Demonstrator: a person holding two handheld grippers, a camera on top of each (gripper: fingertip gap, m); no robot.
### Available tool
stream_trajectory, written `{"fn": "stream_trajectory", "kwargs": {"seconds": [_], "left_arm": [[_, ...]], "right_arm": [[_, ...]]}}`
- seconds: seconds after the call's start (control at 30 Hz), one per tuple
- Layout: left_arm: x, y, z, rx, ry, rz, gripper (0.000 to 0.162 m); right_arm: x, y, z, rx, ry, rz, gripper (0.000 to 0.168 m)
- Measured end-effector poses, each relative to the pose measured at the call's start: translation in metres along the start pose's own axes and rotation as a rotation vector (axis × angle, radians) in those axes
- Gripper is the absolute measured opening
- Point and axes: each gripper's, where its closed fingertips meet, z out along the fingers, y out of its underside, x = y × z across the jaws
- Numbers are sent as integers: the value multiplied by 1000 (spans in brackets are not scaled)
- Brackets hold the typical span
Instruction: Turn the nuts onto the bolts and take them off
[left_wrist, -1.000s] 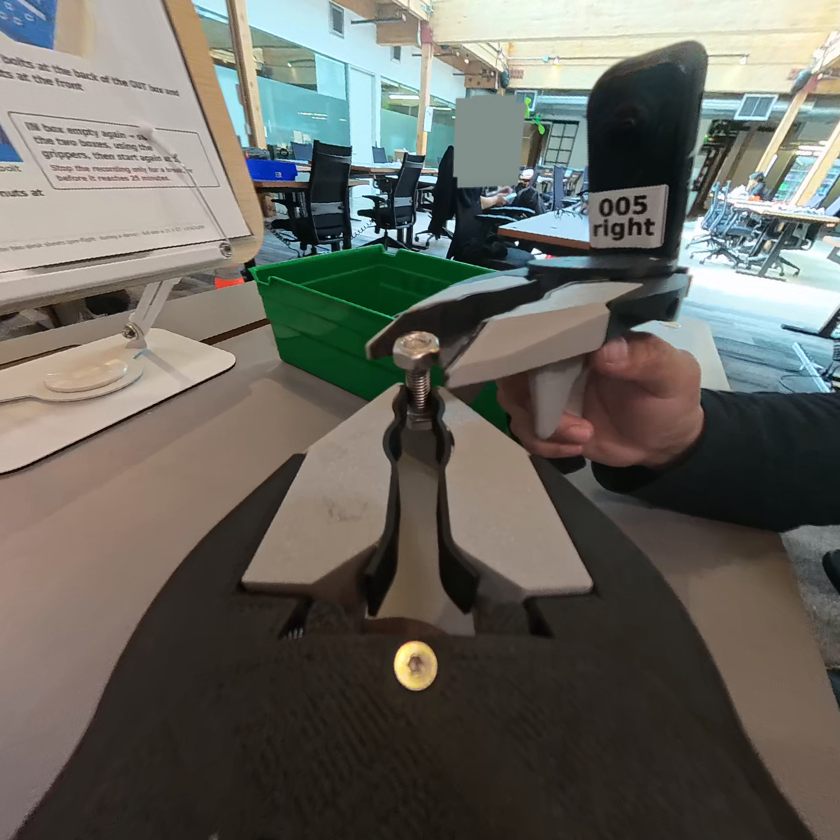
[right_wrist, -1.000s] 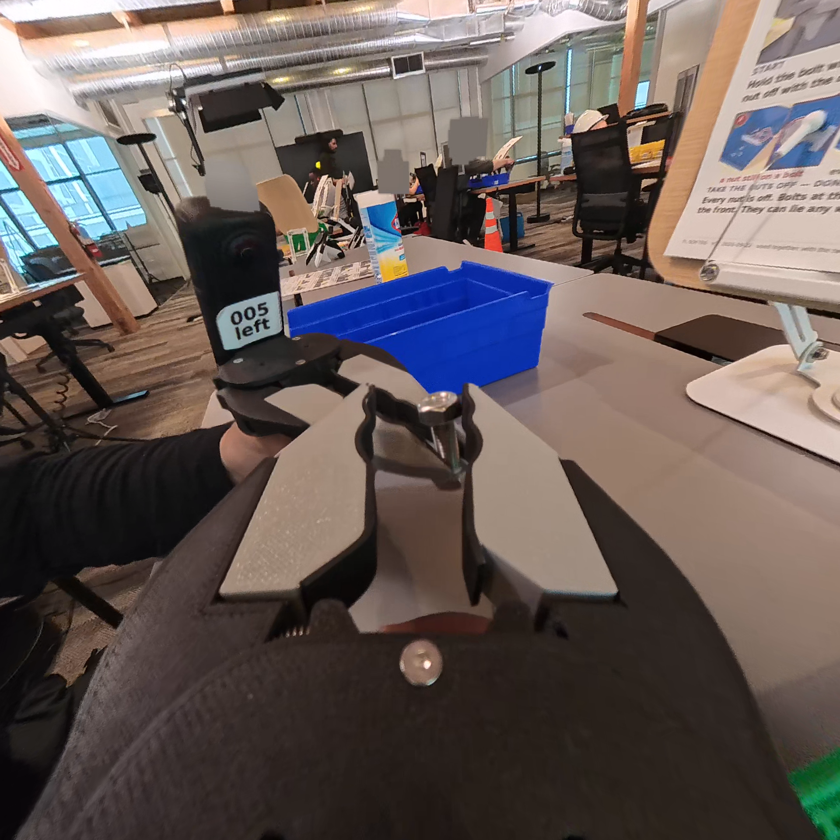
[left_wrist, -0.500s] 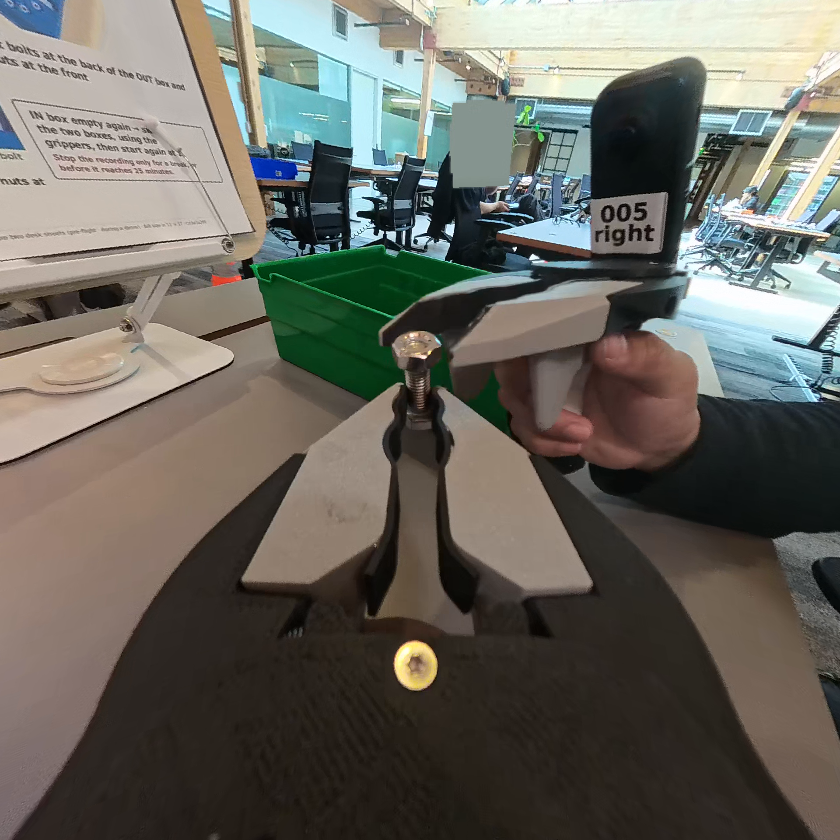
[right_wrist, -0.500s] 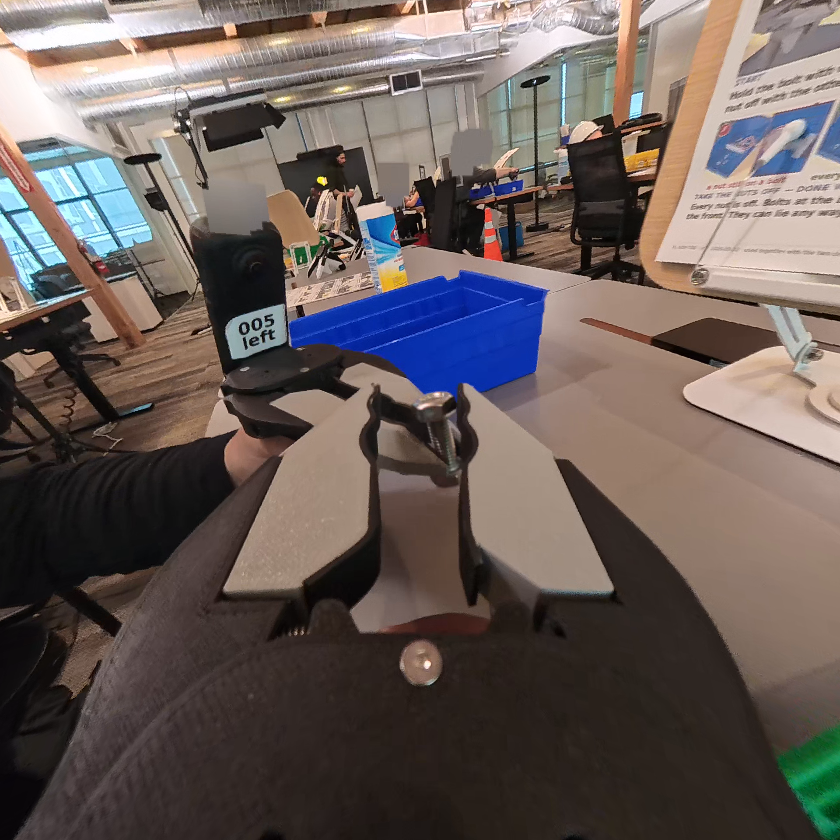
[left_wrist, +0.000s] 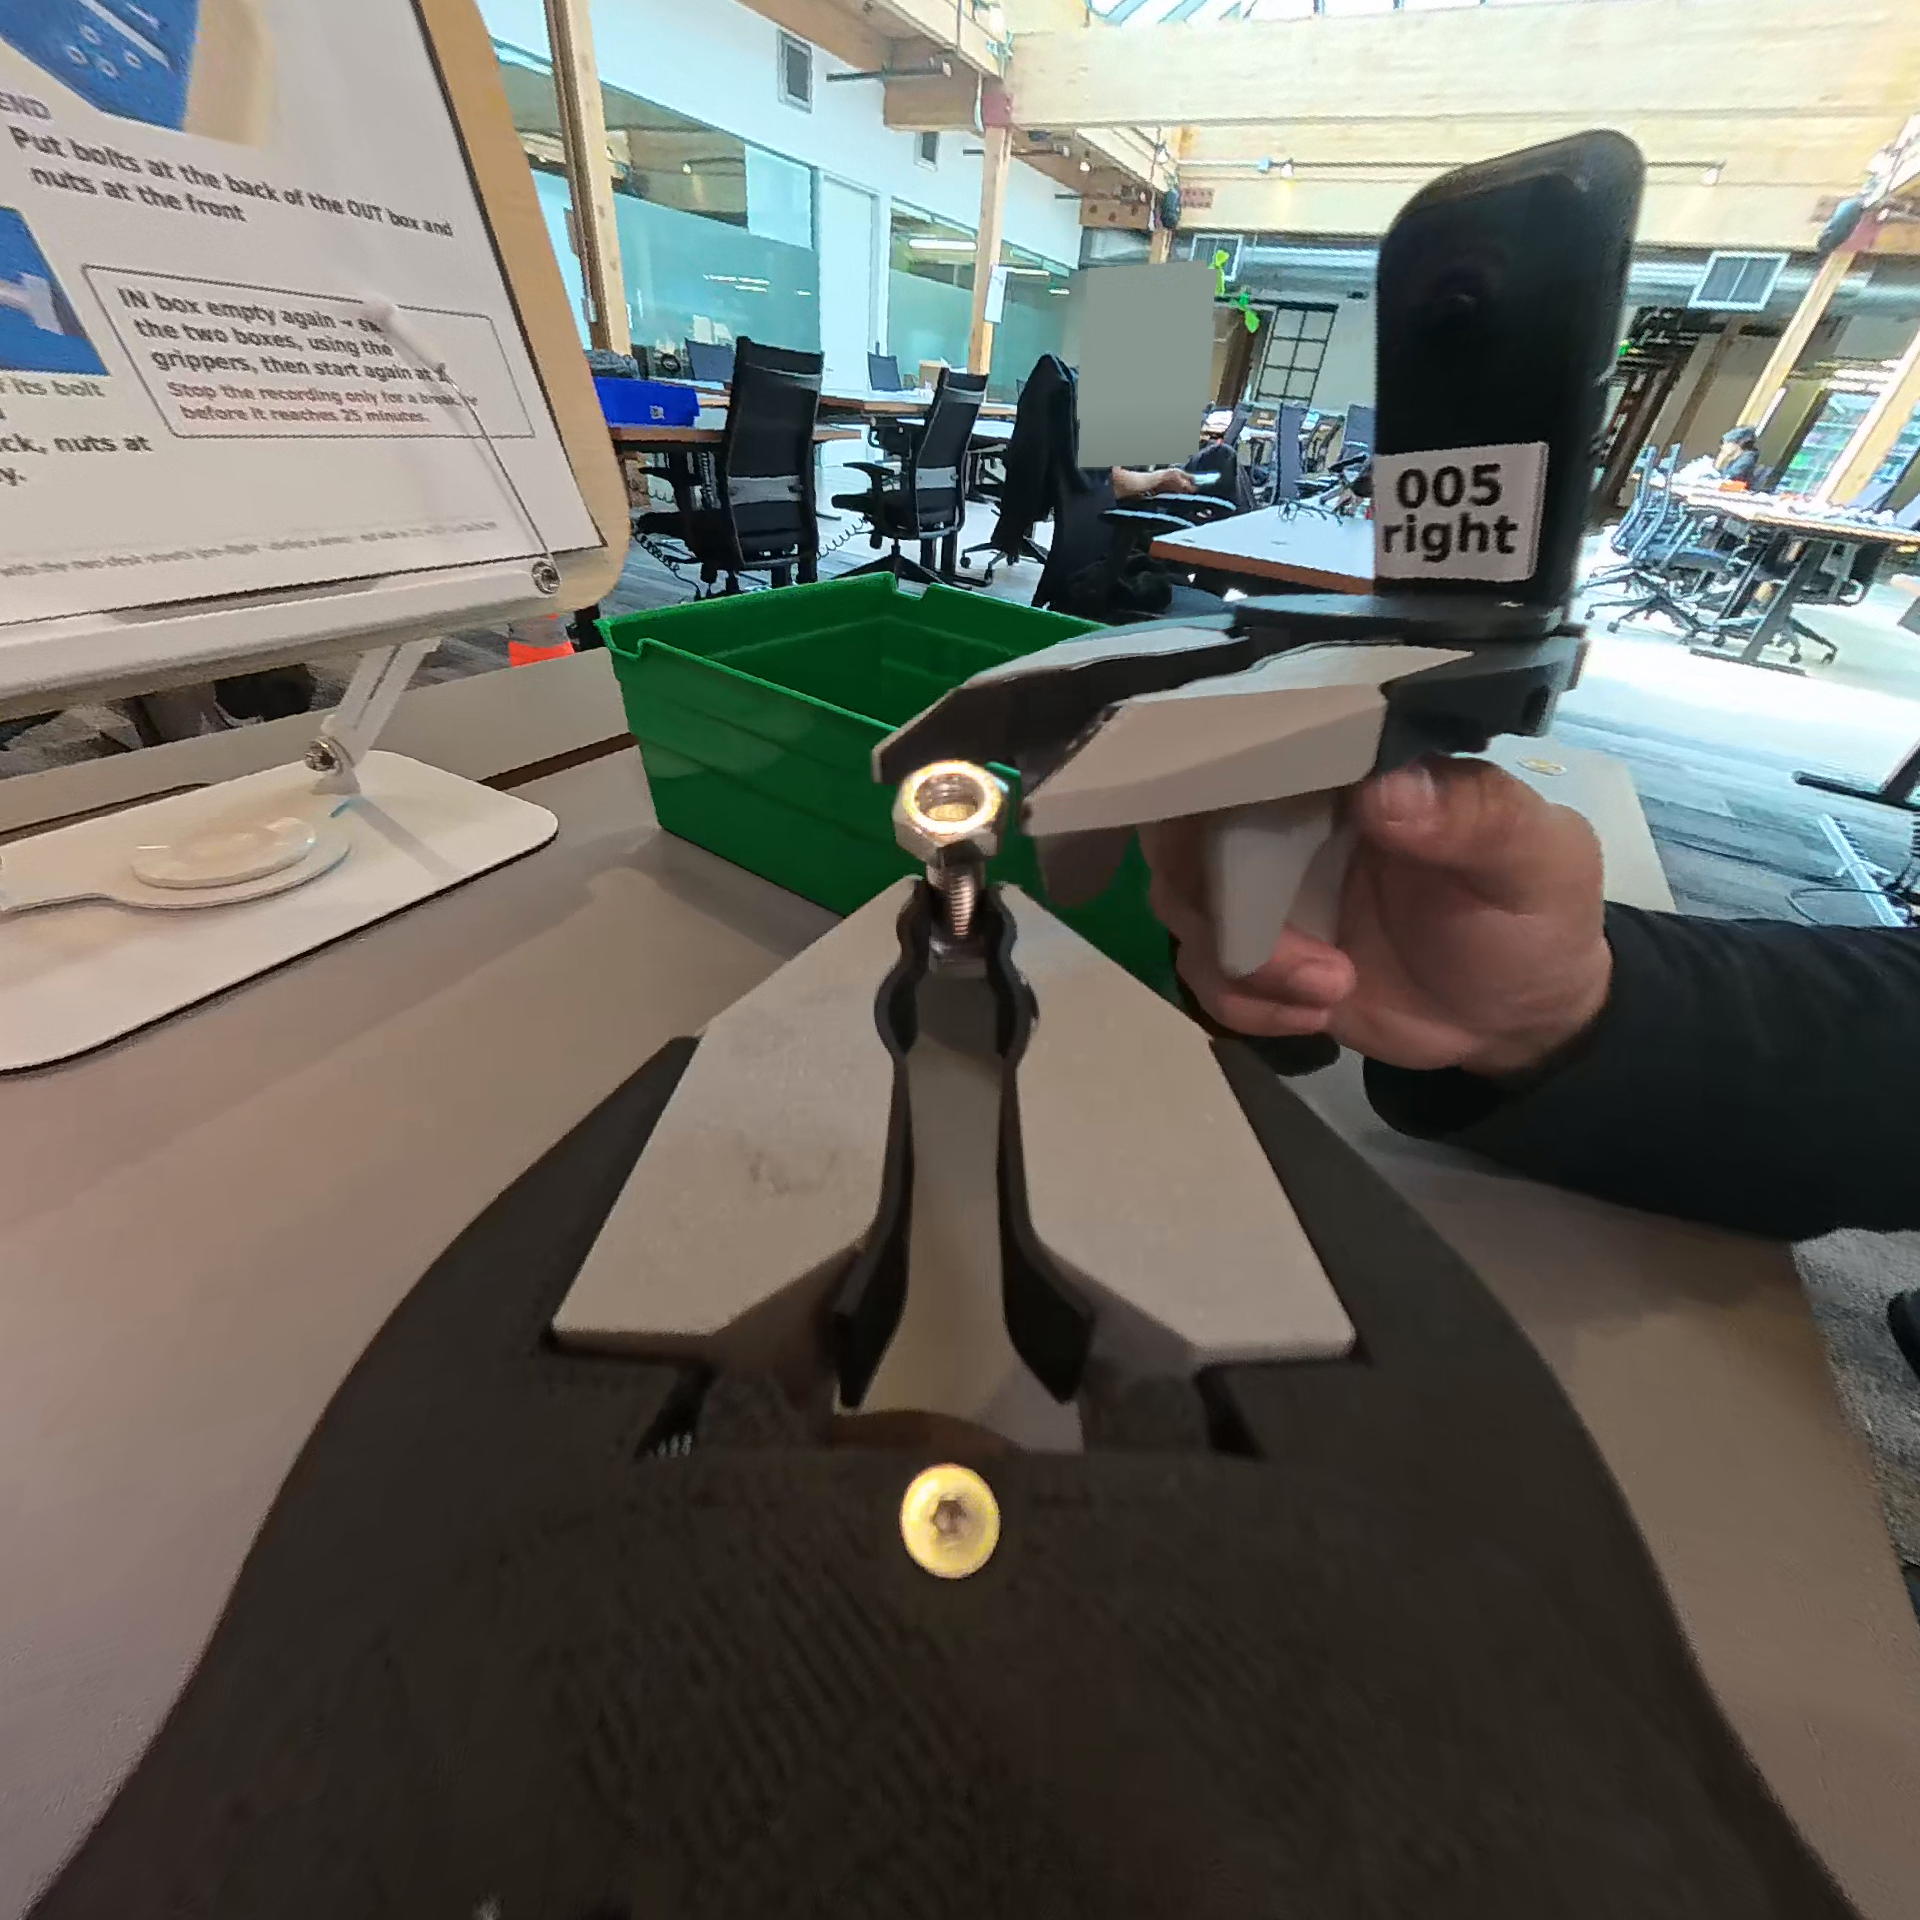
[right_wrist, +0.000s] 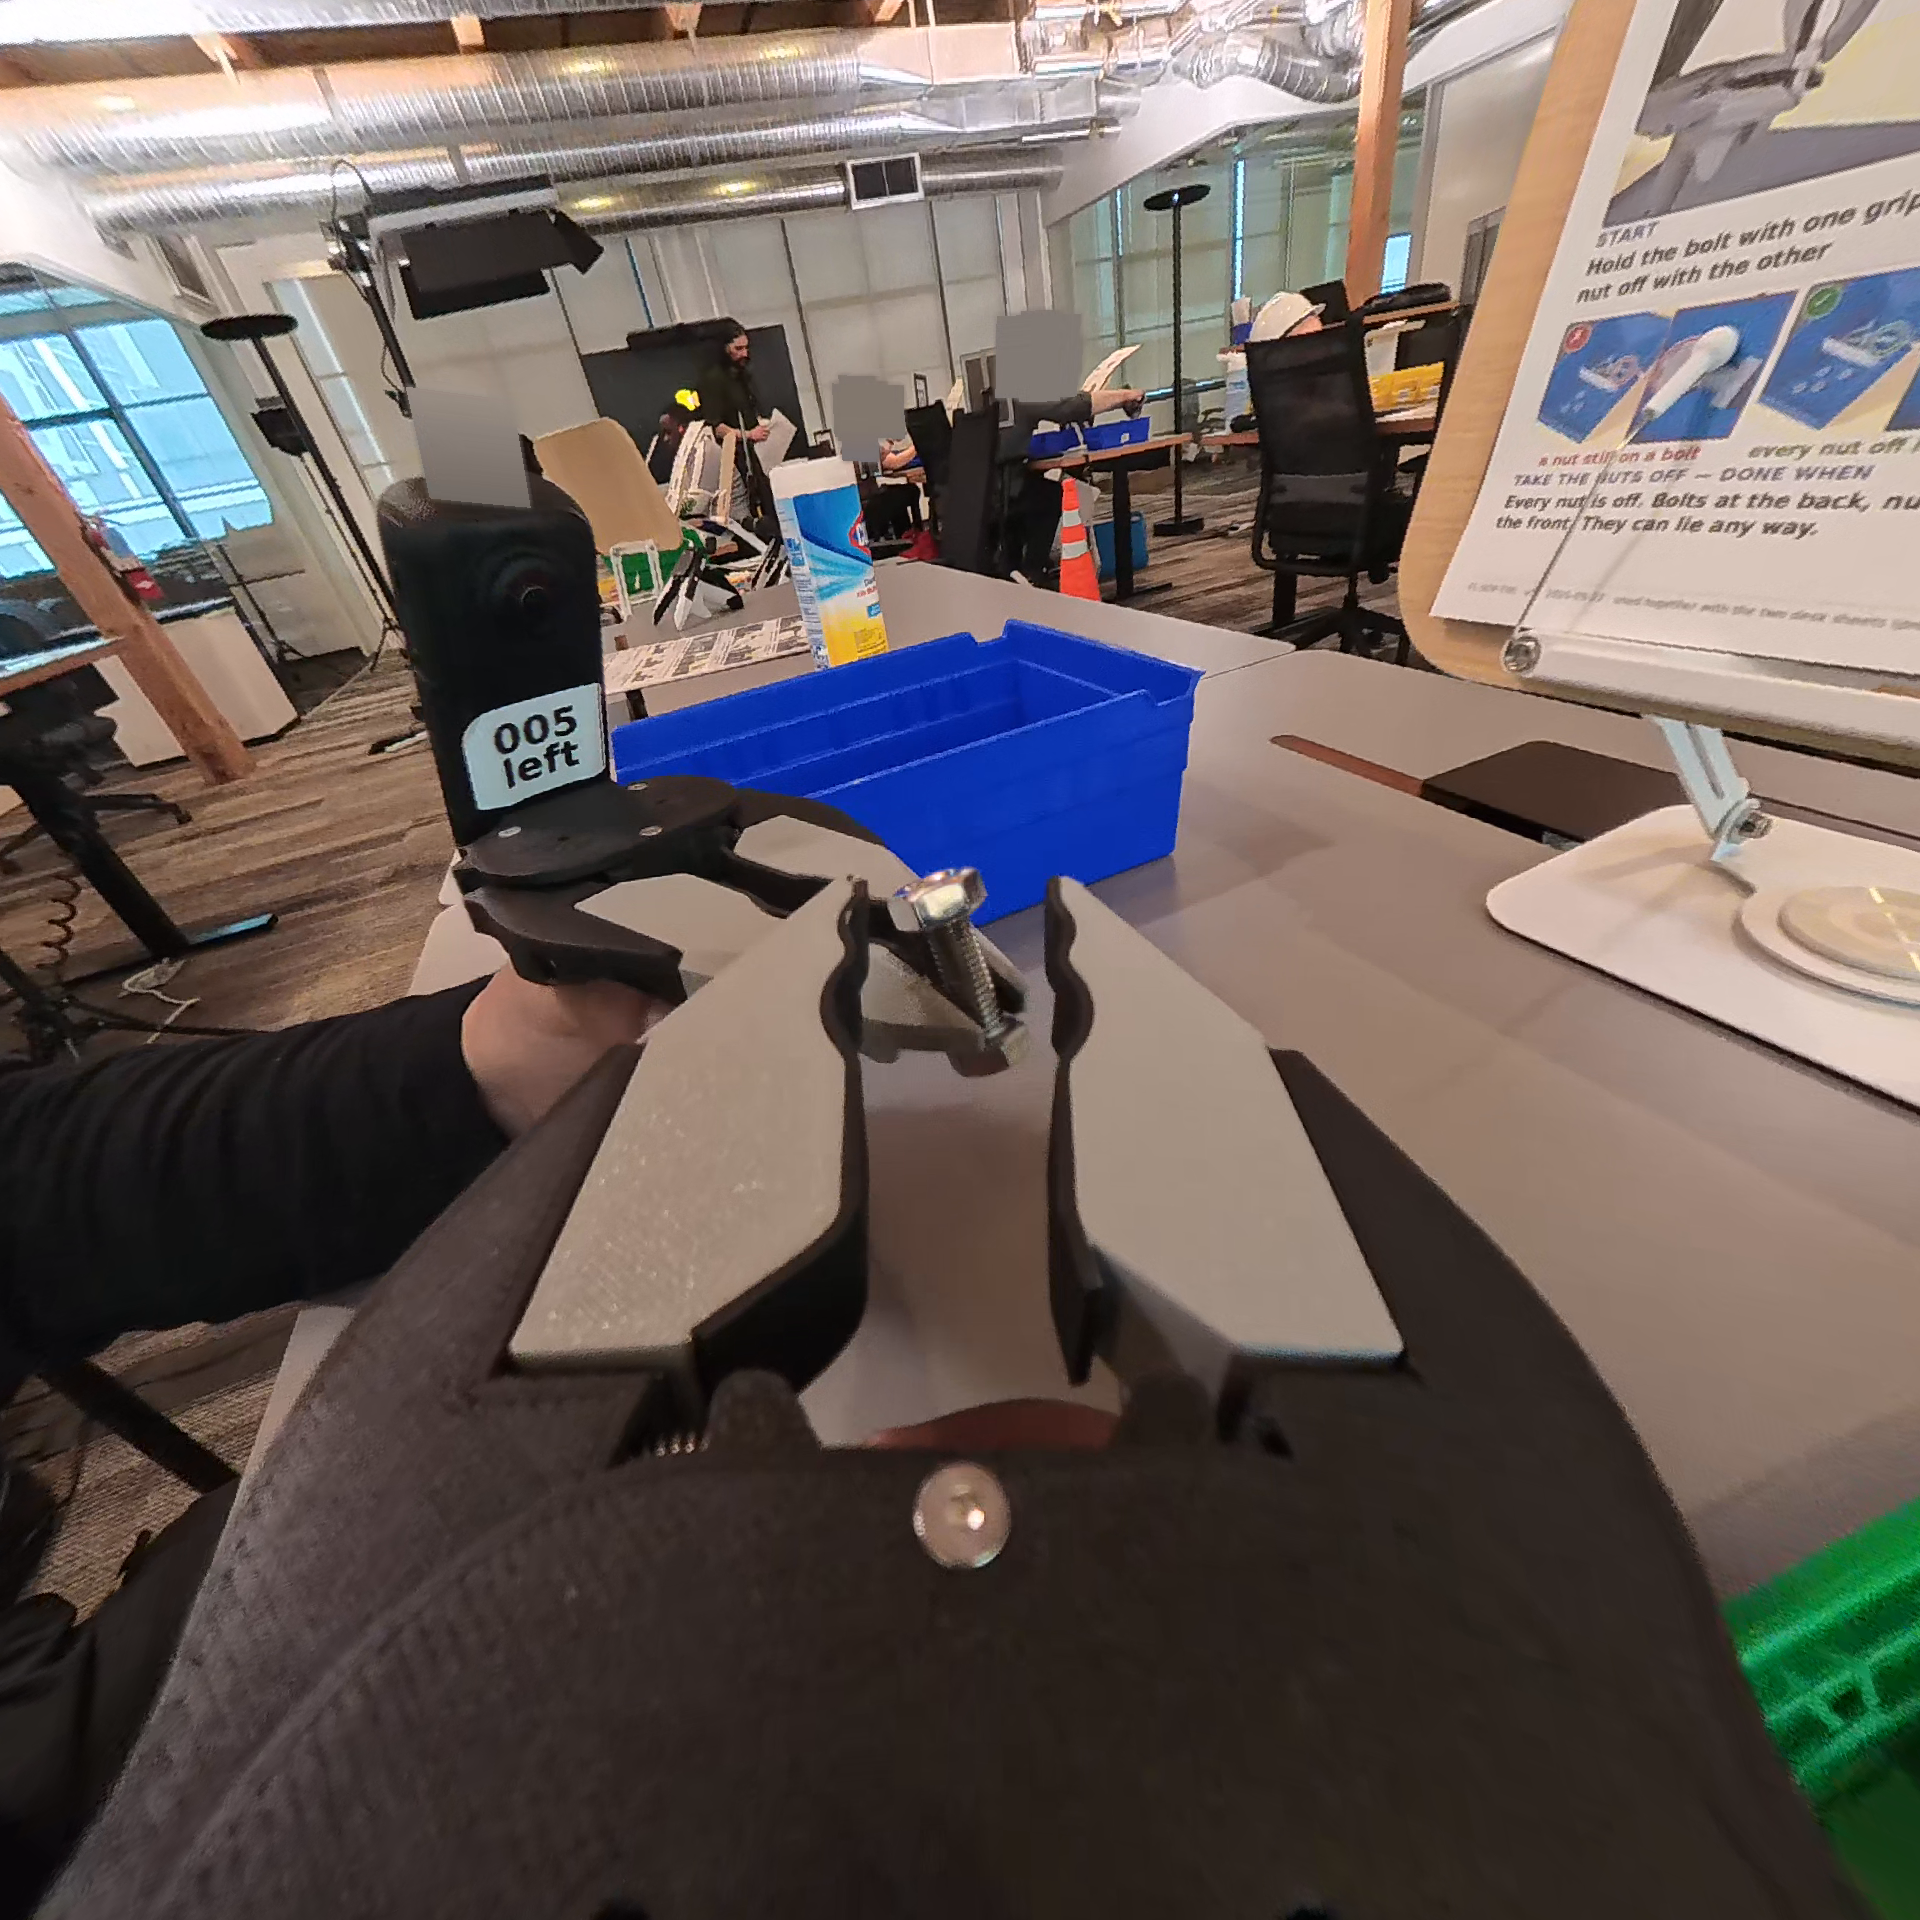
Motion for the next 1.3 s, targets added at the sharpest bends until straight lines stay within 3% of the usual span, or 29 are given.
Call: {"fn": "stream_trajectory", "kwargs": {"seconds": [0.47,0.7,0.83,1.3], "left_arm": [[13,10,8,-50,33,48,6],[3,11,5,-62,5,11,6],[4,10,5,-63,2,30,7],[-6,10,3,-60,-43,24,6]], "right_arm": [[-10,19,11,-81,-17,-56,29],[-3,10,5,-68,22,-103,29],[-2,15,6,-103,38,-137,16],[12,2,-2,-23,60,-2,19]]}}
